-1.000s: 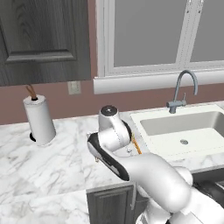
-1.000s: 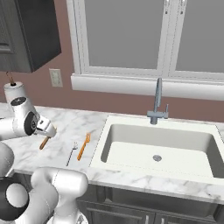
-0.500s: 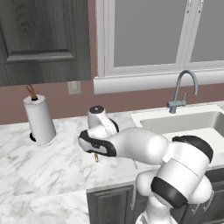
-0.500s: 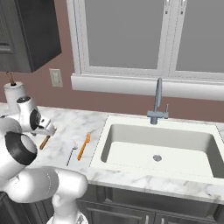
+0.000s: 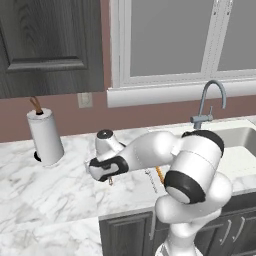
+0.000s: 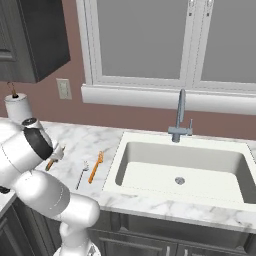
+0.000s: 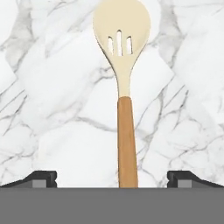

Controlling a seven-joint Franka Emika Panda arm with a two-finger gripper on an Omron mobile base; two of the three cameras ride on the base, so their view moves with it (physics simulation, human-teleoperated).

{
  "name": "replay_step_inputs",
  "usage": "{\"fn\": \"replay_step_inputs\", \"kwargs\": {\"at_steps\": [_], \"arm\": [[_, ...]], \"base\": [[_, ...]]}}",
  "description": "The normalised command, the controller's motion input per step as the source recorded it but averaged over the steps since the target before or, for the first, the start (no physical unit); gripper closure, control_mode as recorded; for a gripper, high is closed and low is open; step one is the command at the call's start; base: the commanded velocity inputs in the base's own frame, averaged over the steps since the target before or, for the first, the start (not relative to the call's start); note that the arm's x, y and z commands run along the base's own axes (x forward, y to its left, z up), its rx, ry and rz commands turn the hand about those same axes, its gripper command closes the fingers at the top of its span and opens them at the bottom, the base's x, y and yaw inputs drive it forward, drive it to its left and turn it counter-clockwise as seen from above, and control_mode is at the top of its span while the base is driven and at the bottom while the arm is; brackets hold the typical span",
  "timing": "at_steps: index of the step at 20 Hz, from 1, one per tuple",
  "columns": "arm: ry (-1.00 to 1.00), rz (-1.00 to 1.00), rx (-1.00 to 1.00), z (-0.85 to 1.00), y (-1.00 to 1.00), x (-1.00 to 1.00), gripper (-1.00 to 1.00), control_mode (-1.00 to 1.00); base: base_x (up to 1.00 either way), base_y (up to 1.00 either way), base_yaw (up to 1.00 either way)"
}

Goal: Organize the utensils by type. Pick up the wooden spoons from the counter and place them in the open cabinet. Then pick up the metallic utensils from the counter and place them in the open drawer.

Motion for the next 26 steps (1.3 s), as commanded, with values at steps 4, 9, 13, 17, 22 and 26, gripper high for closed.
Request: {"fn": "replay_step_inputs", "kwargs": {"at_steps": [4, 9, 13, 17, 22, 26], "arm": [[0.0, 0.06, 0.0, -0.13, 0.0, 0.24, -1.0, -1.0], [0.0, 0.04, 0.0, -0.19, 0.0, 0.14, -1.0, -1.0], [0.0, 0.02, 0.0, -0.25, 0.0, 0.18, -1.0, -1.0], [0.0, 0.0, 0.0, -0.25, -0.02, 0.26, -1.0, -1.0], [0.0, 0.0, 0.0, -0.25, -0.02, 0.27, -1.0, -1.0], [0.0, 0.0, 0.0, -0.36, 0.0, 0.05, 1.0, -1.0]], "base": [[0.0, 0.0, 0.0], [0.0, 0.0, 0.0], [0.0, 0.0, 0.0], [0.0, 0.0, 0.0], [0.0, 0.0, 0.0], [0.0, 0.0, 0.0]]}}
